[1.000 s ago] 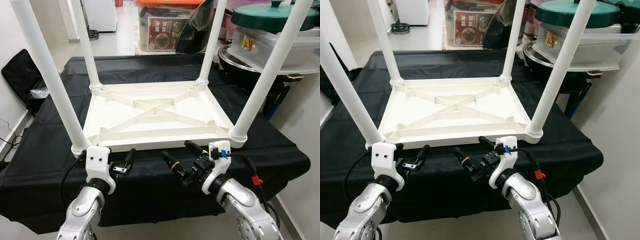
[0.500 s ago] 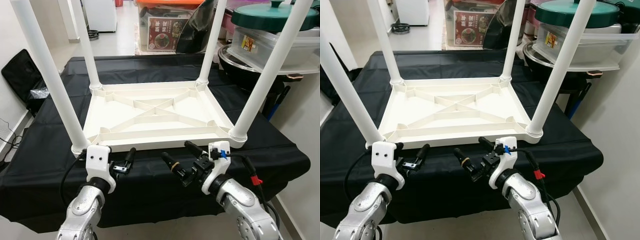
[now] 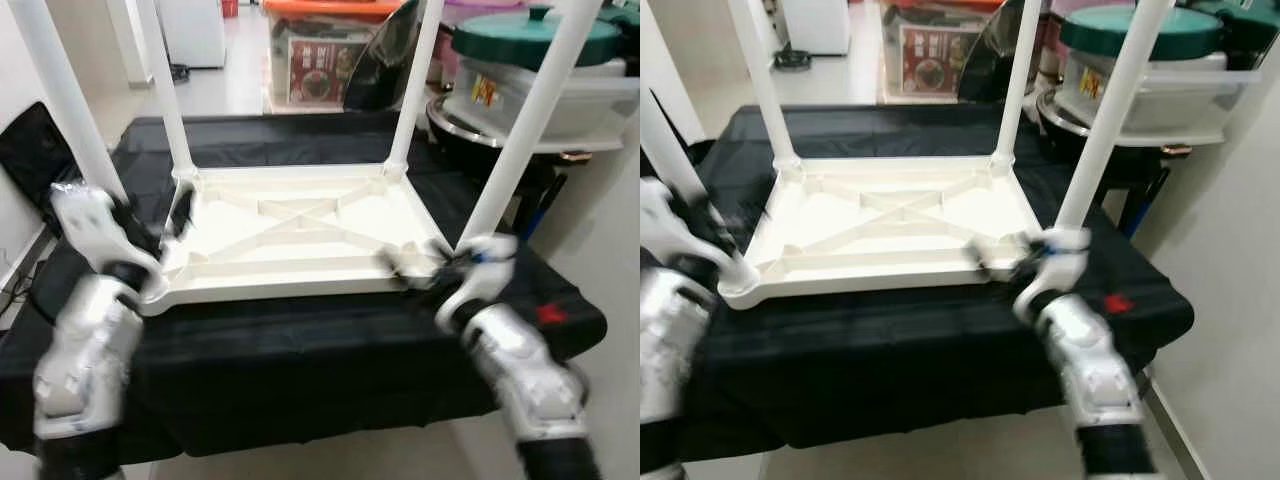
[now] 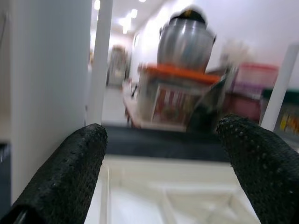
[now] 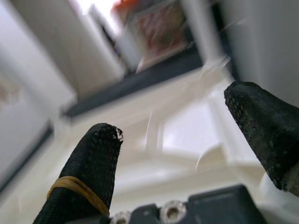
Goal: Building children table
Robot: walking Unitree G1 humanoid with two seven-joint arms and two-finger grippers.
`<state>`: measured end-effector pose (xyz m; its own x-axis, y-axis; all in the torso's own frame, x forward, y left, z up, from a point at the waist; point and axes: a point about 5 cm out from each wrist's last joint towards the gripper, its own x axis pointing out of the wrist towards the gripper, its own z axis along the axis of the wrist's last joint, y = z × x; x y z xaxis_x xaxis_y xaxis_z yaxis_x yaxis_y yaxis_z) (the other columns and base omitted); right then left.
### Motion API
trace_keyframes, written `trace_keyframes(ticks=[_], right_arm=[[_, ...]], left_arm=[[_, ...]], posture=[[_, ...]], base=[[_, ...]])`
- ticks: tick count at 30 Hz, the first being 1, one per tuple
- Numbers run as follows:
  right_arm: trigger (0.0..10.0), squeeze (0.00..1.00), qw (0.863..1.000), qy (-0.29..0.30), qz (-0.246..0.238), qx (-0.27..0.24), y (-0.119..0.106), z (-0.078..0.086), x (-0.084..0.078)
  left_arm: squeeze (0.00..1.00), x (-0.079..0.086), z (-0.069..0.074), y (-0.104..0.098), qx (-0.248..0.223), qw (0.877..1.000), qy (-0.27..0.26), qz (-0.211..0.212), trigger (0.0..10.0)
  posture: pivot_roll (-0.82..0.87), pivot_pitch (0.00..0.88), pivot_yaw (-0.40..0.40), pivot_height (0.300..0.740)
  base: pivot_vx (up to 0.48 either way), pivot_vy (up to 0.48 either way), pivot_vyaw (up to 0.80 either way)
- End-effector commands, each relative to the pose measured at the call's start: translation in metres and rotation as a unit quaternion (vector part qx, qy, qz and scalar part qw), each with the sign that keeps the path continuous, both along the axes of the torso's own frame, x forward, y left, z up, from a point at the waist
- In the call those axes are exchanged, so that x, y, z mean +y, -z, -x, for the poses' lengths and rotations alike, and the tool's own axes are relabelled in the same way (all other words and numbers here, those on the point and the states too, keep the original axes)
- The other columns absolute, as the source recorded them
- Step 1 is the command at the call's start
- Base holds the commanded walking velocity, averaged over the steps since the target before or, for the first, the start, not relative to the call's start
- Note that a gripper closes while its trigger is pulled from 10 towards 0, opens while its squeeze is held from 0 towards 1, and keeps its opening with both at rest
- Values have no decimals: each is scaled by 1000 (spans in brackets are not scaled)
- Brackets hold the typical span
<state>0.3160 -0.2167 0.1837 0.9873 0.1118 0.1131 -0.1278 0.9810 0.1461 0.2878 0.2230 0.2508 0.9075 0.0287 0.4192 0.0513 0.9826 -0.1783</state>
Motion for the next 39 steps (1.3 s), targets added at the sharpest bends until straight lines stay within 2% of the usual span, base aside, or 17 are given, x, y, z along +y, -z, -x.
trace_keyframes(ticks=[1,5,10,11,17,18,19,20,22,23,25,28,30,31,34,35,39], right_arm=[[10000,0,996,26,-79,36,17,3,-8],[10000,0,993,48,-106,26,22,12,-20],[10000,0,997,56,-52,1,16,16,-25],[10000,1000,998,54,-31,-7,15,16,-25],[10000,1000,996,87,32,0,22,12,-32],[10000,1000,993,89,75,8,24,8,-33],[10000,1000,992,90,85,12,24,6,-33],[10000,675,991,92,97,14,23,4,-34],[10000,675,990,94,103,14,23,2,-35],[10000,0,990,95,106,16,20,-4,-36],[10000,0,989,94,111,16,16,-15,-35],[10000,0,989,93,113,15,16,-18,-34],[10000,0,989,90,116,10,12,-26,-30],[4353,0,988,92,121,9,10,-30,-26],[4353,0,987,95,127,8,9,-34,-23],[0,0,987,100,128,10,10,-35,-23],[0,0,987,103,122,12,13,-35,-23]], left_arm=[[0,-7,-1,16,32,999,13,-14,10000],[0,-19,2,26,50,998,28,-29,10000],[0,-33,4,37,73,995,46,-45,10000],[0,-36,5,39,80,994,52,-47,10000],[0,-36,9,59,119,990,62,-42,10000],[0,-32,13,72,143,988,54,-32,10000],[0,-30,14,76,149,987,51,-28,10000],[0,-28,17,80,156,986,46,-29,10000],[0,-27,18,81,158,986,44,-30,10000],[0,-23,20,84,163,986,33,-29,10000],[0,-17,23,86,169,985,19,-26,10000],[0,-16,24,86,170,985,16,-25,10000],[0,-15,25,85,170,985,12,-29,10000],[0,-14,25,82,168,985,9,-31,10000],[0,-13,26,78,164,986,7,-33,10000],[0,-12,26,76,160,986,5,-34,10000],[0,-10,25,68,150,988,1,-38,10000]], posture=[[-5,53,-38,740],[-3,57,-26,740],[0,64,-14,740],[1,69,-10,740],[10,81,2,740],[18,80,-1,740],[18,80,-1,740],[21,93,0,740],[21,92,0,740],[27,98,0,740],[31,99,-3,740],[31,99,-3,740],[43,115,-2,740],[48,120,-4,740],[49,123,-4,740],[52,130,-3,740],[60,142,-2,740]], base=[[0,0,0],[0,0,0],[0,0,0],[0,0,0],[0,0,0],[0,0,0],[0,0,0],[0,0,0],[0,0,0],[0,0,0],[0,0,0],[0,0,0],[0,0,0],[0,0,0],[0,0,0],[0,0,0],[0,0,0]])
